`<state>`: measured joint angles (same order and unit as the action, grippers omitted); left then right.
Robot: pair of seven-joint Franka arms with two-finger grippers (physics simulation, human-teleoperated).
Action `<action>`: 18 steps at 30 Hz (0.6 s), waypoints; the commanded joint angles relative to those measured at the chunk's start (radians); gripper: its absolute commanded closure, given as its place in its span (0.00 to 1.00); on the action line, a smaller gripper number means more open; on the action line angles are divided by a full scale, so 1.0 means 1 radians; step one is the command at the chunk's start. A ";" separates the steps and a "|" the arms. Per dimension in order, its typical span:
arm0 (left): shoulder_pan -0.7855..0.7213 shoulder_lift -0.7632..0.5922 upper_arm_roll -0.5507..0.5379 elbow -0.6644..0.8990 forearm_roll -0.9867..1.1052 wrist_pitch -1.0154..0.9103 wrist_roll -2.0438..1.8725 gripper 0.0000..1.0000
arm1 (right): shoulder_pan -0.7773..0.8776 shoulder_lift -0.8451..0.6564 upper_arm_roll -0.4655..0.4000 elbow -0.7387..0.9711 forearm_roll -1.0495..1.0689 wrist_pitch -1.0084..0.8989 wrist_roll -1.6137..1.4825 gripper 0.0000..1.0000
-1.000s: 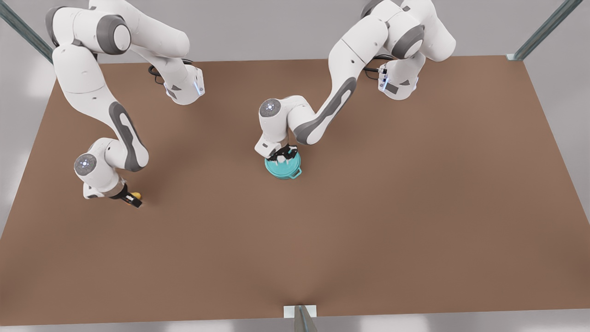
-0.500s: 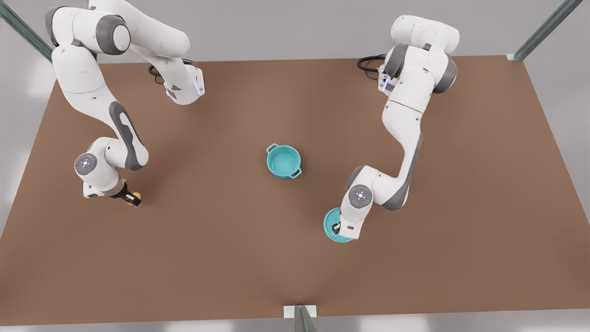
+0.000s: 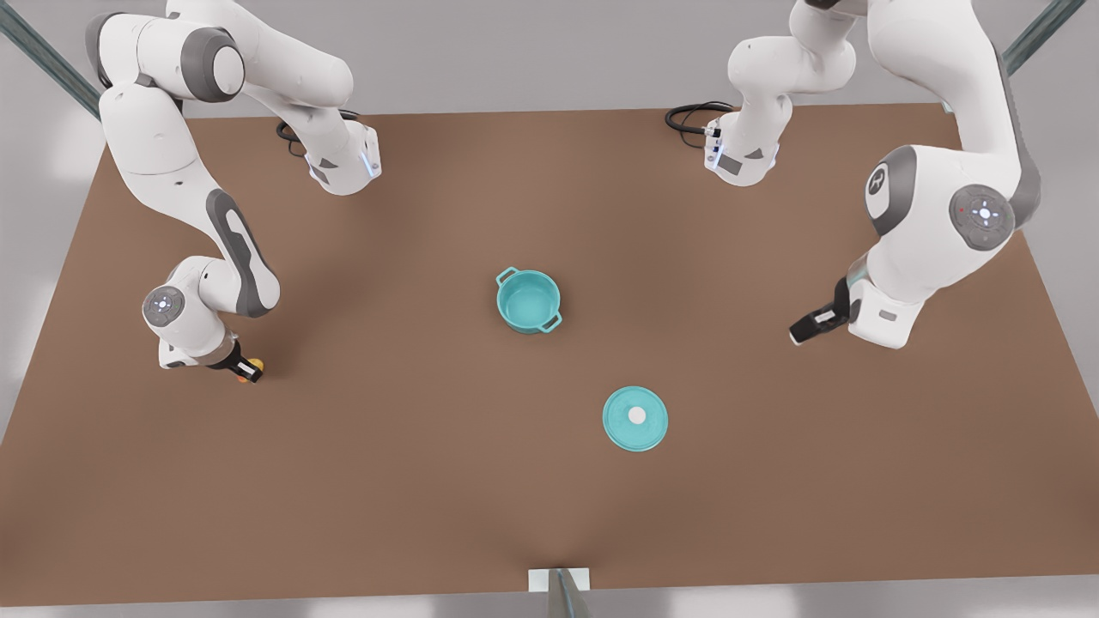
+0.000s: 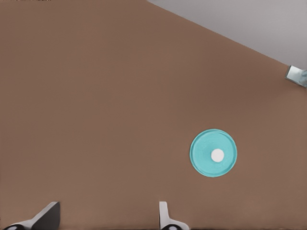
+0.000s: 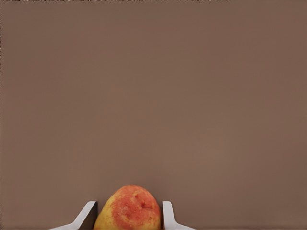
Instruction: Open the pot lid and put the potato into the pot
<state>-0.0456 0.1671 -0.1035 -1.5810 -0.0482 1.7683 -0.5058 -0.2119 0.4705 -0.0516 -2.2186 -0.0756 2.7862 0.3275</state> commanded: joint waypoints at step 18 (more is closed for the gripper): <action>0.021 -0.011 -0.002 -0.001 0.007 -0.012 0.480 0.00 | 0.426 -0.242 0.007 0.217 0.126 -0.592 0.600 0.55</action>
<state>-0.0248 0.1567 -0.1056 -1.5822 -0.0425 1.7577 -0.2030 0.1881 0.2298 -0.0434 -2.0298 0.0521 2.4198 0.4585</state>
